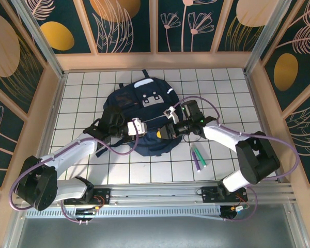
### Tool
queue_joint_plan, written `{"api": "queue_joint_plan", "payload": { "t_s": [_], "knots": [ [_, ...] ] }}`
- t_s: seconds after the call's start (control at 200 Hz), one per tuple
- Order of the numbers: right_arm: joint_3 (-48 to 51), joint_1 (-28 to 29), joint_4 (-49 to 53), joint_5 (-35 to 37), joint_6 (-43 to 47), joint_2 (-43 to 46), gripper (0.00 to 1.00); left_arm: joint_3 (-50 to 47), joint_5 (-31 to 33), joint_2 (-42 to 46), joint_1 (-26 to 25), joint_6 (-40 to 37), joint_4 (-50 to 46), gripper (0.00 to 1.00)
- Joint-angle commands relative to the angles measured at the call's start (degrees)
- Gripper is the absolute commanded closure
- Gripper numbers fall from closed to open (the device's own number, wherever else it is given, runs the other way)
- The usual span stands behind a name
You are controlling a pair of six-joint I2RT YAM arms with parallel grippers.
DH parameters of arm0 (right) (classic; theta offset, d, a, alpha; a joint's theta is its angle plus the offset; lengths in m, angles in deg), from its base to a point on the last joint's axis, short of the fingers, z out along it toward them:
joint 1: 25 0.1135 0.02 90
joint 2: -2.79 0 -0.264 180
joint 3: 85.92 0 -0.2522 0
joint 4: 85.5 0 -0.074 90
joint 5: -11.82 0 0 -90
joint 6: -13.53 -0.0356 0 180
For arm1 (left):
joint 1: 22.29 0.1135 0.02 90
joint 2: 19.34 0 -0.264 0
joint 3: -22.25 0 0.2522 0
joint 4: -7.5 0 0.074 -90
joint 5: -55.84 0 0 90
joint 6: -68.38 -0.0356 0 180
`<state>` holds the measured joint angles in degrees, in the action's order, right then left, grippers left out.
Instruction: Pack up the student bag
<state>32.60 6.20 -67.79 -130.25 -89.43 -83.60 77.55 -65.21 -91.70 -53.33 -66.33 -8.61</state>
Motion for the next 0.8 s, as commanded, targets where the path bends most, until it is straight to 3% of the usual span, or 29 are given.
{"api": "queue_joint_plan", "payload": {
  "t_s": [0.0, 0.25, 0.5, 0.791],
  "knots": [
    [0.8, -1.2, -4.5, -7.3, 1.5, -0.2, 0.73, -0.1, -5.8, 1.9, -0.5, -0.1, 4.0, 1.00],
    [0.5, -3.0, -1.4, -9.6, 5.0, -1.4, 1.00, 0.0, -5.8, 1.8, -0.5, -0.2, 4.2, 1.00],
    [0.1, -4.3, 1.5, -4.9, 5.6, -0.9, 1.00, 0.1, -5.1, 1.6, -0.5, -0.4, 3.8, 1.00],
    [-0.9, -6.0, 7.9, 7.4, 6.8, 2.0, 1.00, -0.1, -3.9, 2.4, -0.4, -1.3, 2.4, 1.00]
  ]
}}
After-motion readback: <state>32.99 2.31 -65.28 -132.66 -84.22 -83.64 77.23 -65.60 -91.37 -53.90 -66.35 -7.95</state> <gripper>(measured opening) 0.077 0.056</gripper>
